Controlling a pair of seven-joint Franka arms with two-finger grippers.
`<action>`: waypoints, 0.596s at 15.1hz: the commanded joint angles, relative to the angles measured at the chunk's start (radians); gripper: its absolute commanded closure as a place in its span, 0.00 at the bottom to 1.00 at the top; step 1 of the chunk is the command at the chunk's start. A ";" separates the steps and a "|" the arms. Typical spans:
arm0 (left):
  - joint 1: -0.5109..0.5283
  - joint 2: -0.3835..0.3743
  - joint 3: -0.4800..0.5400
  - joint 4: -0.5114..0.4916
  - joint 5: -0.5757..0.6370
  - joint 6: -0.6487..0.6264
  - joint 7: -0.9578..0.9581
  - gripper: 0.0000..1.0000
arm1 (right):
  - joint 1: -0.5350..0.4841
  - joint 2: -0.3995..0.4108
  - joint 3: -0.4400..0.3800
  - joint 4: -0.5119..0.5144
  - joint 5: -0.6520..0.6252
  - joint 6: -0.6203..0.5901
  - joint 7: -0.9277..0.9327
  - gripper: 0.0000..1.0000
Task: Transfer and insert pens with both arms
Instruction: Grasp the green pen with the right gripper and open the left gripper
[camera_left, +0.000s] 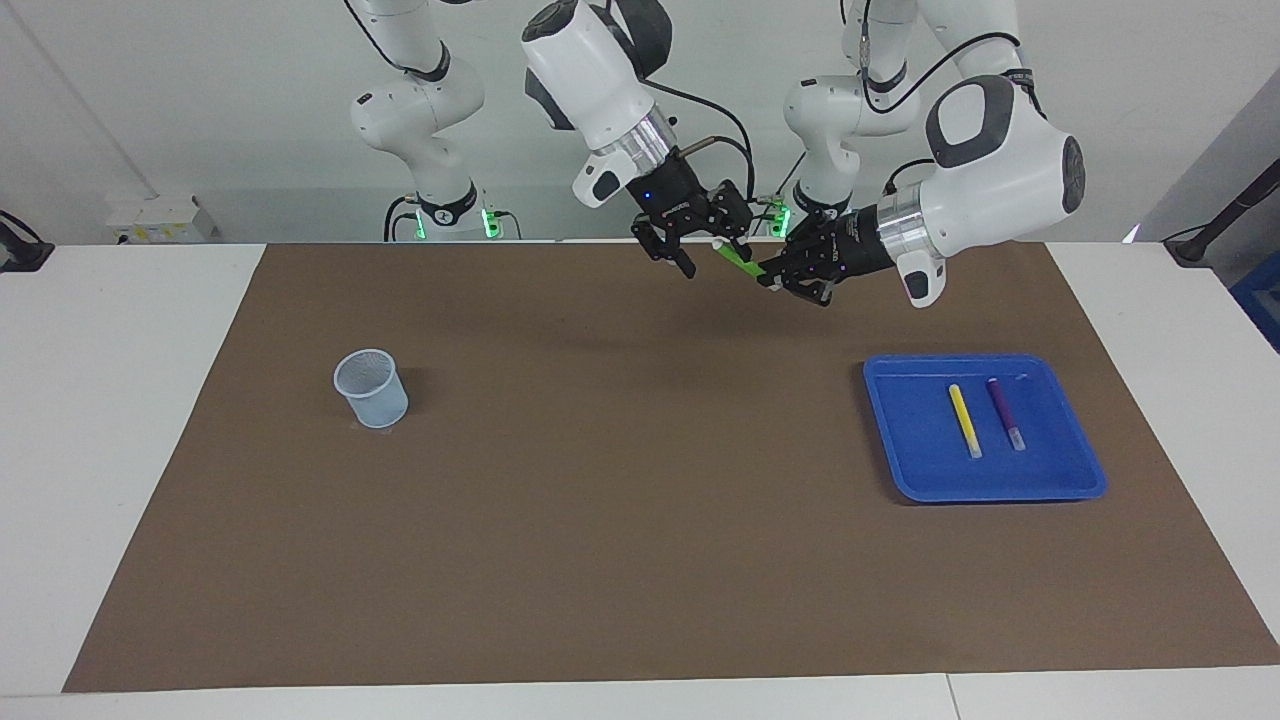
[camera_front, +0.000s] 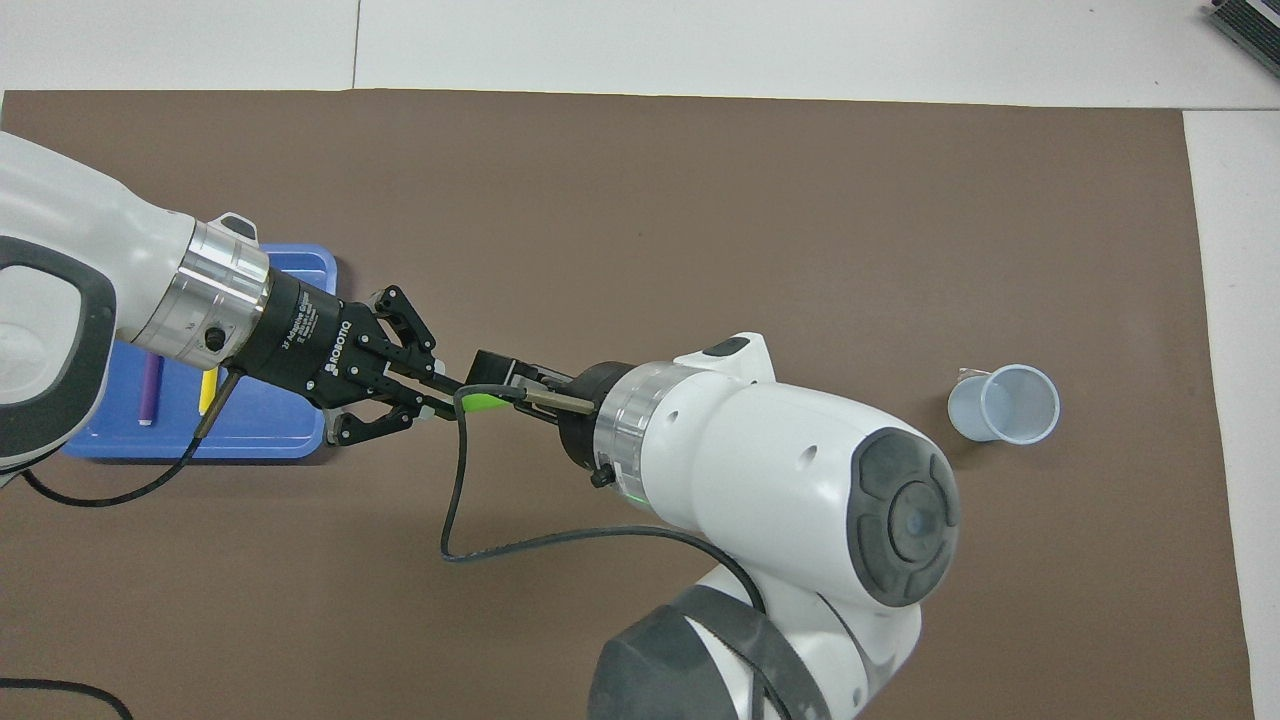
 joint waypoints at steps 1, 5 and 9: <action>-0.010 -0.051 0.012 -0.062 -0.036 0.005 -0.018 1.00 | -0.007 0.014 0.002 0.024 -0.022 -0.016 -0.011 0.23; -0.010 -0.053 0.012 -0.068 -0.038 0.007 -0.037 1.00 | -0.002 0.013 0.002 0.019 -0.022 -0.016 -0.011 0.24; -0.010 -0.051 0.012 -0.070 -0.040 0.010 -0.043 1.00 | 0.001 0.010 0.004 0.015 -0.022 -0.016 -0.011 0.40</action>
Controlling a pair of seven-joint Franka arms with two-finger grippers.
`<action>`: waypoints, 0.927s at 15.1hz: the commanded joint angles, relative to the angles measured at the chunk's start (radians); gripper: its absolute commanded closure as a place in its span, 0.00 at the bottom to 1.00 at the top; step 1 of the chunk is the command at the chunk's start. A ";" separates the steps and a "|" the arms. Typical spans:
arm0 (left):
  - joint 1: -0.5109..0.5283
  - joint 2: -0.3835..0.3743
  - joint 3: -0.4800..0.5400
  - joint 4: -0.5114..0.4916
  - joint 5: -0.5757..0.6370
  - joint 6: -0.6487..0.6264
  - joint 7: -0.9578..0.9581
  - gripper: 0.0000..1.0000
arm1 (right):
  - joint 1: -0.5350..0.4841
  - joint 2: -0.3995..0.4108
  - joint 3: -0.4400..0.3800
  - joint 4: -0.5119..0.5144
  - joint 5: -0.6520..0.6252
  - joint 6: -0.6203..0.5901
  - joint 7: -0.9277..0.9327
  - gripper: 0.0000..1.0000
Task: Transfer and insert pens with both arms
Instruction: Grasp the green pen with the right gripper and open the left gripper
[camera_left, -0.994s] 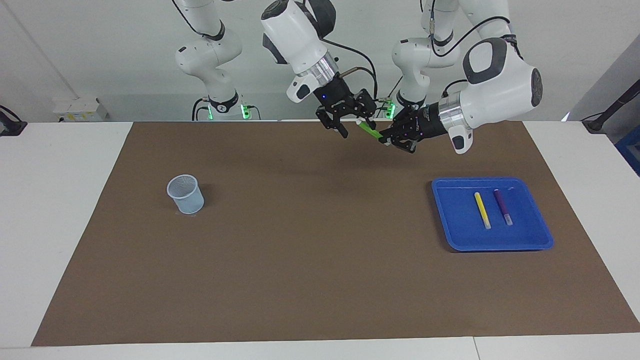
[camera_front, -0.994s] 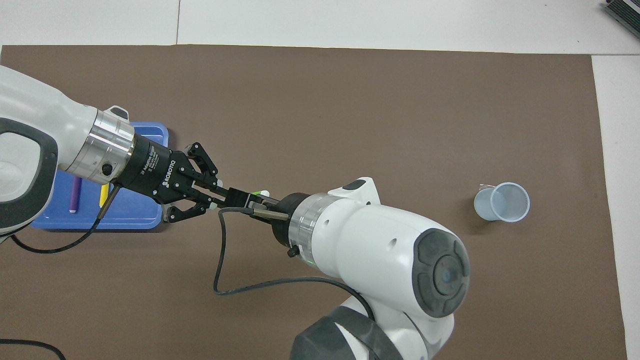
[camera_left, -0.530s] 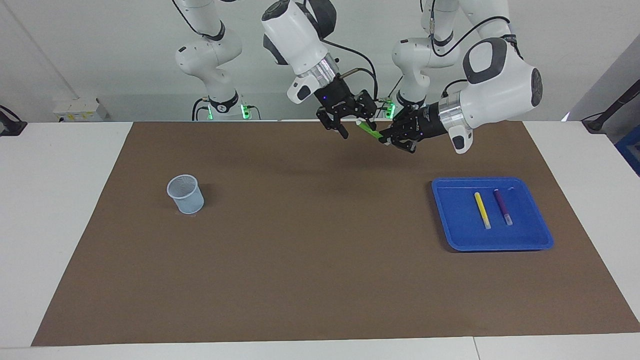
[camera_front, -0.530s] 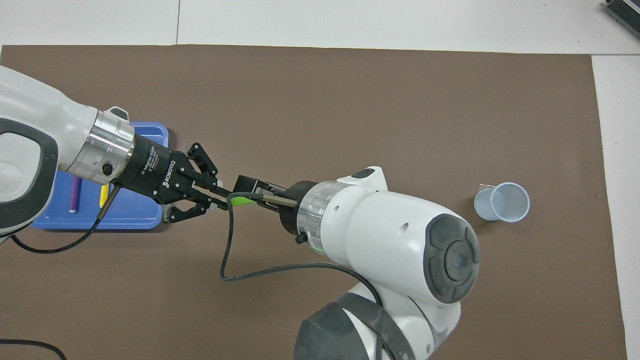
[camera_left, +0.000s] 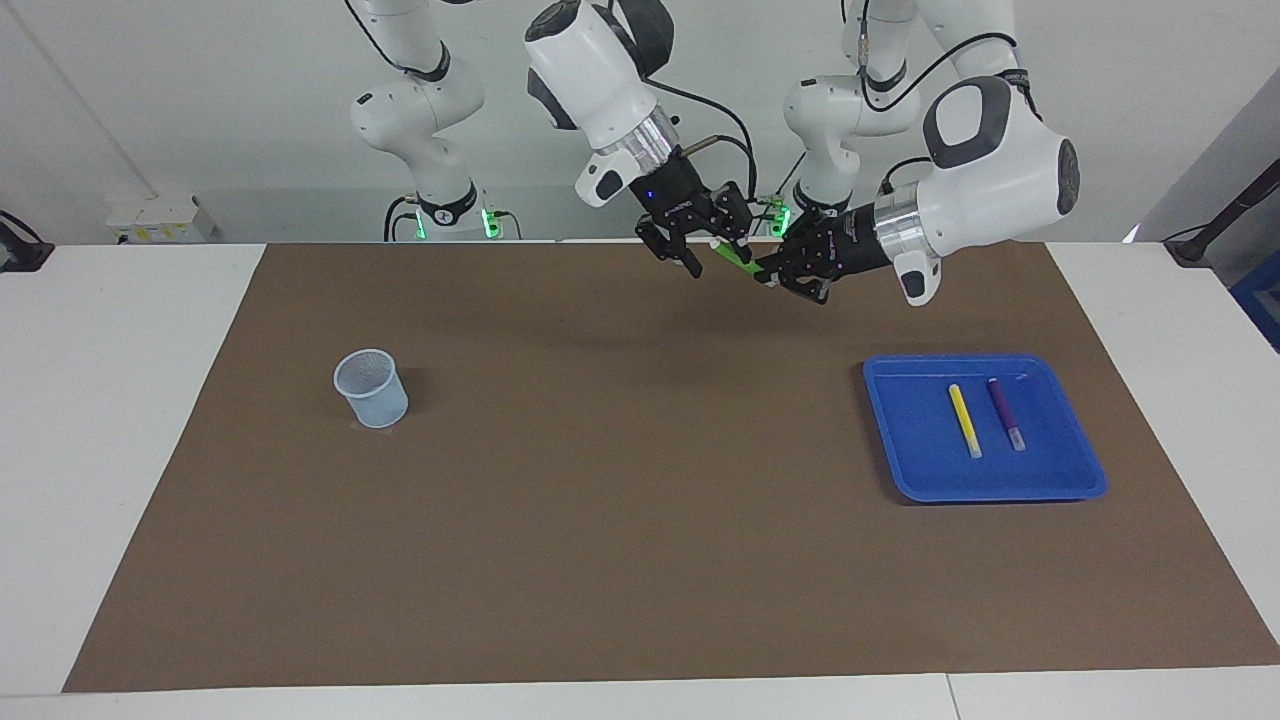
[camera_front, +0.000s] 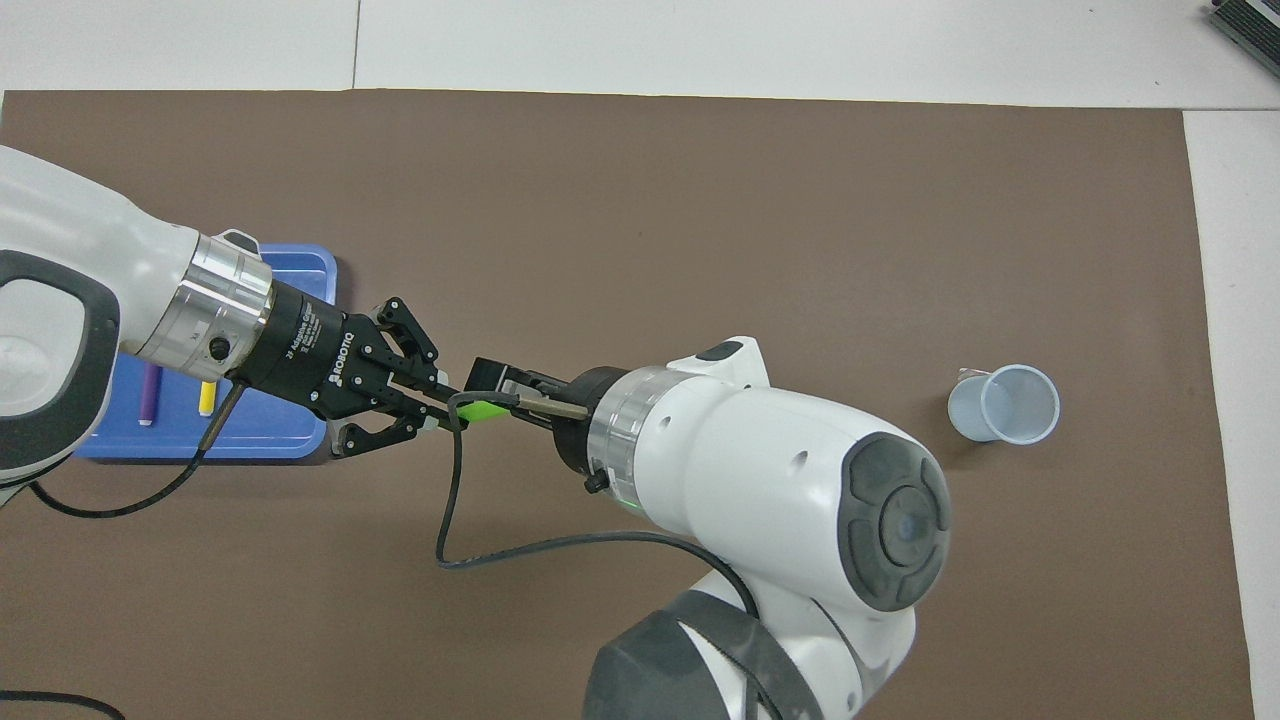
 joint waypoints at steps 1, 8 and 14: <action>-0.010 -0.034 0.012 -0.037 -0.024 0.010 -0.021 1.00 | -0.002 0.009 0.001 0.013 -0.022 -0.015 -0.012 0.46; -0.023 -0.034 0.012 -0.041 -0.030 0.026 -0.045 1.00 | 0.005 0.007 0.003 0.013 -0.022 -0.016 -0.010 0.43; -0.023 -0.034 0.012 -0.041 -0.032 0.031 -0.050 1.00 | 0.004 0.003 0.003 0.005 -0.021 -0.016 -0.033 0.73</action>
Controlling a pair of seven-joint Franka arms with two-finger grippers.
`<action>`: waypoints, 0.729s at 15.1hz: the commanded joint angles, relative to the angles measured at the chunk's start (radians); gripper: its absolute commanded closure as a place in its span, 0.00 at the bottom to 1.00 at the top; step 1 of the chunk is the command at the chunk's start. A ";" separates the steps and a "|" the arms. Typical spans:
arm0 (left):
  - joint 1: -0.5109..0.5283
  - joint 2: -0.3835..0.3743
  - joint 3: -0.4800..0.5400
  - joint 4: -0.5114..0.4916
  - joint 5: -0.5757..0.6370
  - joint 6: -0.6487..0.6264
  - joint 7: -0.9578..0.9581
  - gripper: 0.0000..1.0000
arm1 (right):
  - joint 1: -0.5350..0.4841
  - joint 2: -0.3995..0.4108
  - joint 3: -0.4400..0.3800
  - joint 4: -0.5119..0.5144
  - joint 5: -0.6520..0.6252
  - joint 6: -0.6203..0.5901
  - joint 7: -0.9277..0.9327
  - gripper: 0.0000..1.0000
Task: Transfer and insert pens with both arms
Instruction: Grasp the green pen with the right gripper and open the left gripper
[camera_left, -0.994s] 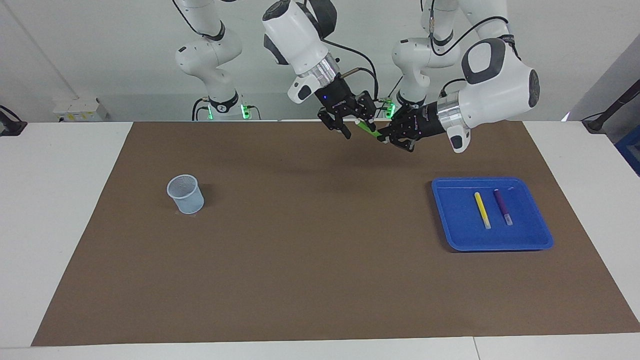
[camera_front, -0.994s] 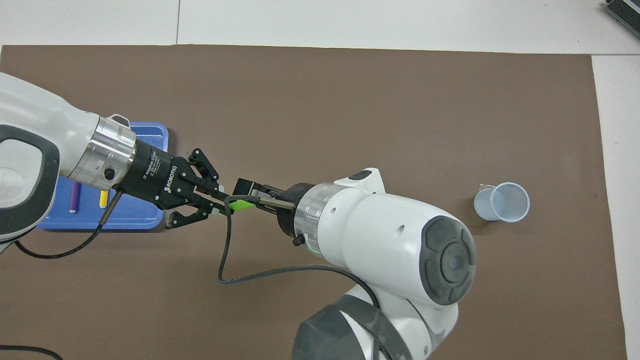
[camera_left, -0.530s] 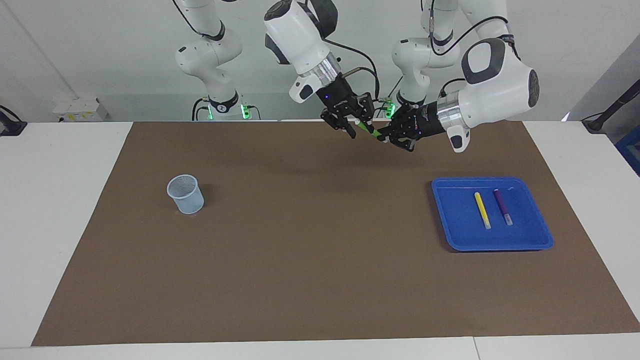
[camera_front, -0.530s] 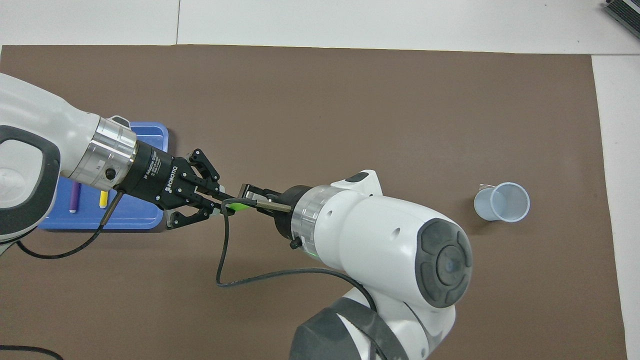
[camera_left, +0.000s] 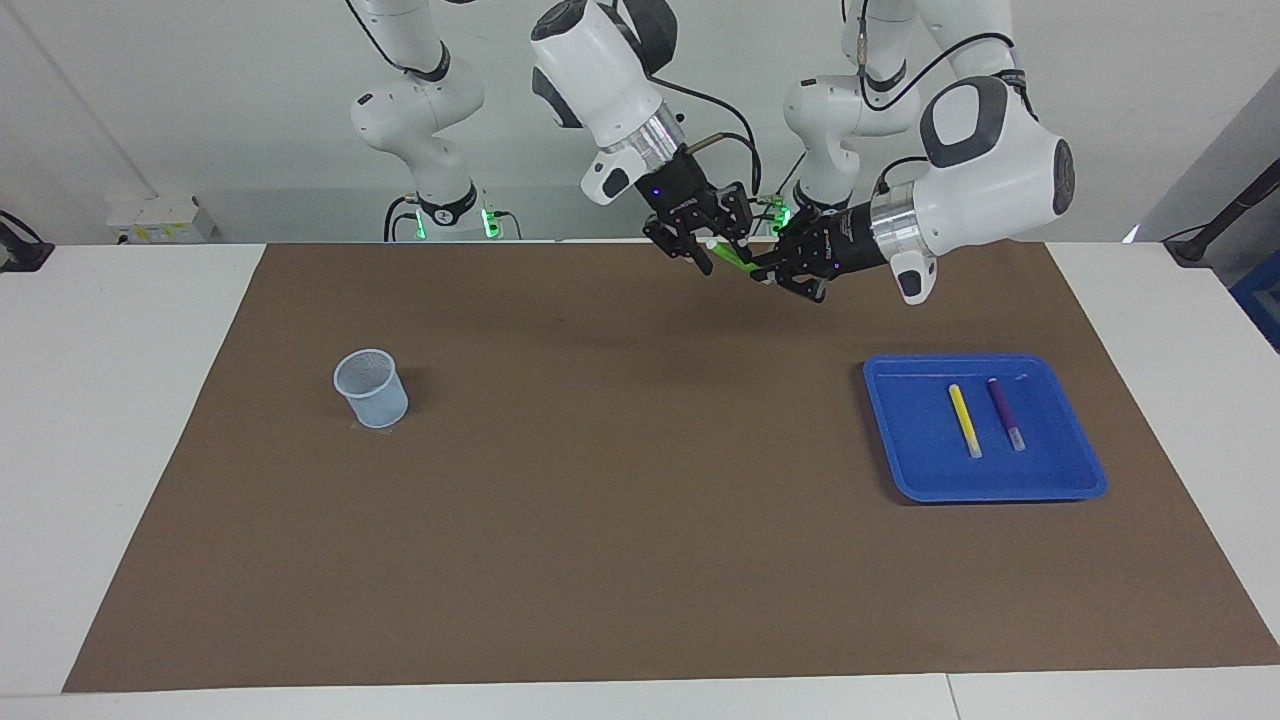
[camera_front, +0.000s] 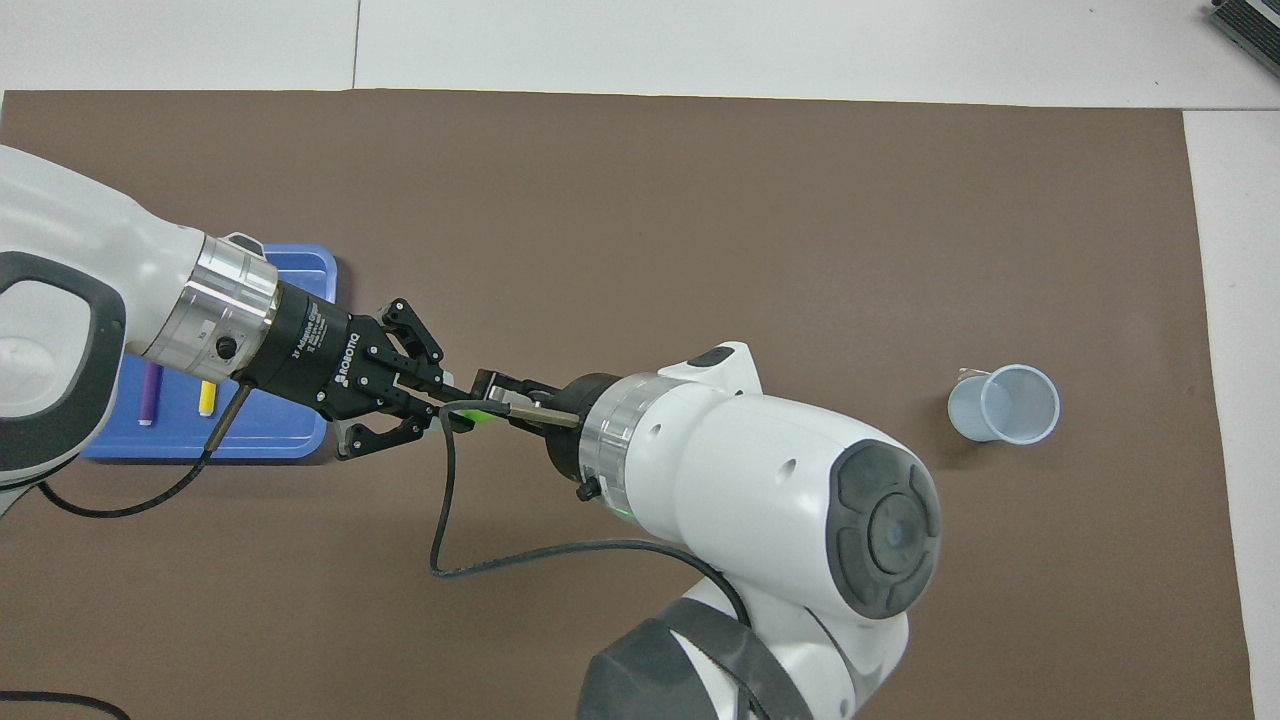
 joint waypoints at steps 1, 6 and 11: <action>-0.018 -0.034 0.013 -0.040 -0.018 0.027 -0.017 1.00 | -0.006 0.002 0.001 0.001 -0.022 -0.015 -0.023 0.82; -0.020 -0.034 0.013 -0.040 -0.020 0.031 -0.017 1.00 | -0.010 0.001 0.001 -0.001 -0.021 -0.024 -0.025 1.00; -0.018 -0.034 0.013 -0.040 -0.018 0.027 -0.019 1.00 | -0.016 -0.001 0.001 -0.004 -0.021 -0.035 -0.029 1.00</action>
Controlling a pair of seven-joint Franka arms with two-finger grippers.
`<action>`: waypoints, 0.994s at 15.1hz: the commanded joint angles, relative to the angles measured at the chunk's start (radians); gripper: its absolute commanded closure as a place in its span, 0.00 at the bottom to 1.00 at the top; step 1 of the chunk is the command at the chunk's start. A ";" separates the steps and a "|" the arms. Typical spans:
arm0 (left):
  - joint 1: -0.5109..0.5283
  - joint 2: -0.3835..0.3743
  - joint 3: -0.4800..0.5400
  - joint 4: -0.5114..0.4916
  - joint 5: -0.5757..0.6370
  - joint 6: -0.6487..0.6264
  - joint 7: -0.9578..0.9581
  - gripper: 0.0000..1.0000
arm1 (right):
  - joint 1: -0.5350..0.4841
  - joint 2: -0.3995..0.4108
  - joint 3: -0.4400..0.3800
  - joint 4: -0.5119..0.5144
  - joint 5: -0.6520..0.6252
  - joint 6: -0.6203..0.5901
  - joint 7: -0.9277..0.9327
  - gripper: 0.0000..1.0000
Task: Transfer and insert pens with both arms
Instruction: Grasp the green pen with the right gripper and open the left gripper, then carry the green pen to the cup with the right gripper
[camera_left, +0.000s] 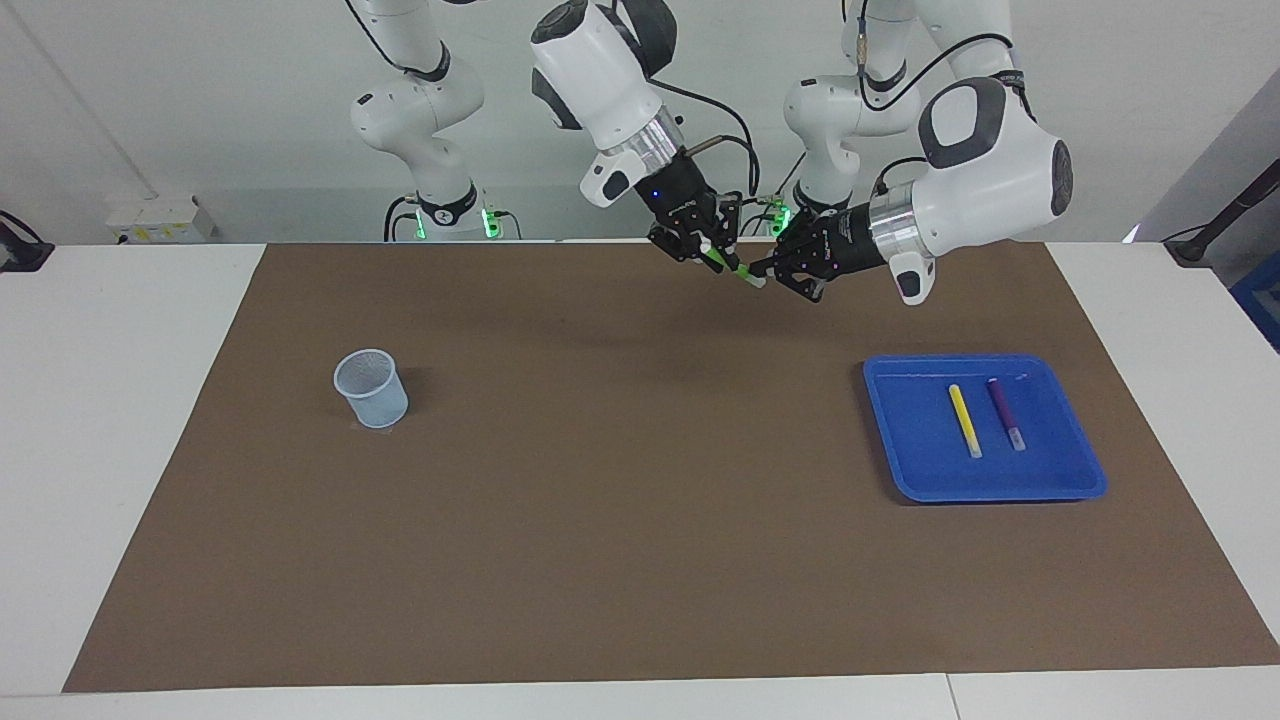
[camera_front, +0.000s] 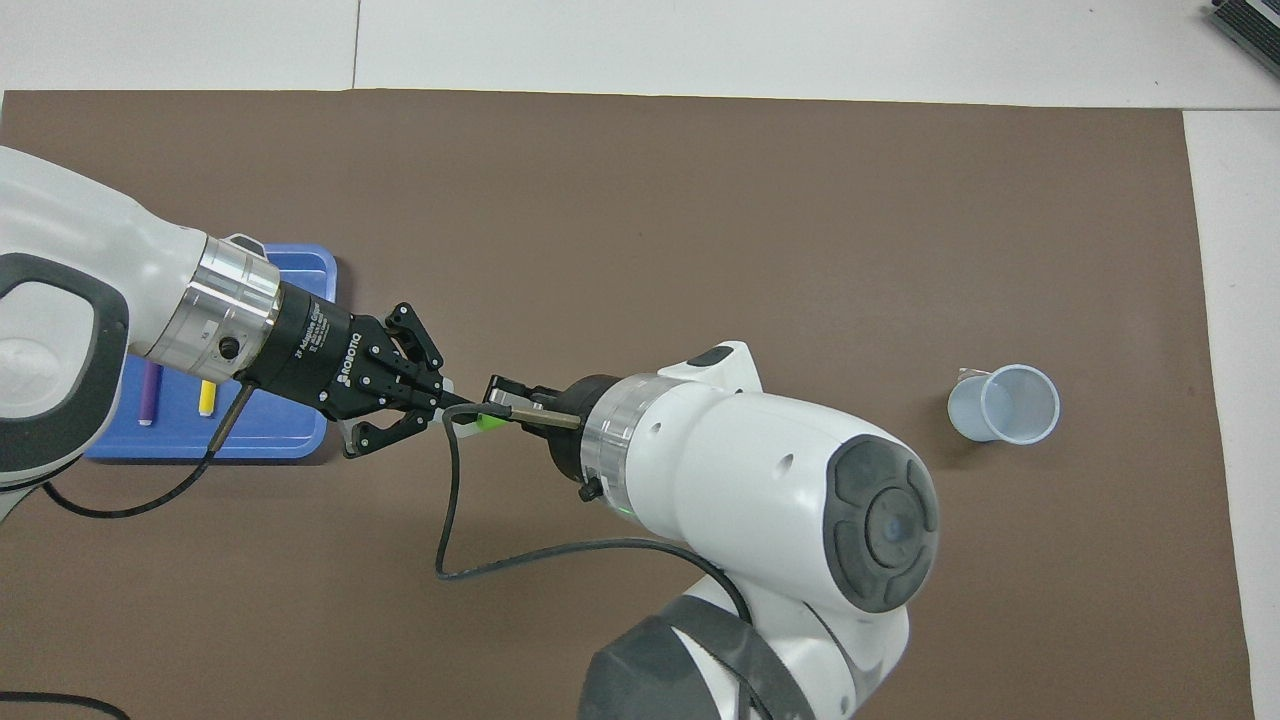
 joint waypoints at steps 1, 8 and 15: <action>-0.014 -0.033 0.013 -0.035 -0.016 0.013 -0.013 1.00 | -0.019 -0.001 0.003 -0.001 -0.020 -0.040 -0.051 1.00; 0.024 -0.036 0.026 -0.035 0.011 -0.002 0.117 0.76 | -0.183 -0.015 -0.005 0.004 -0.057 -0.315 -0.465 1.00; 0.097 -0.043 0.028 -0.035 0.273 -0.022 0.514 0.40 | -0.379 -0.052 -0.008 0.019 -0.385 -0.612 -0.892 1.00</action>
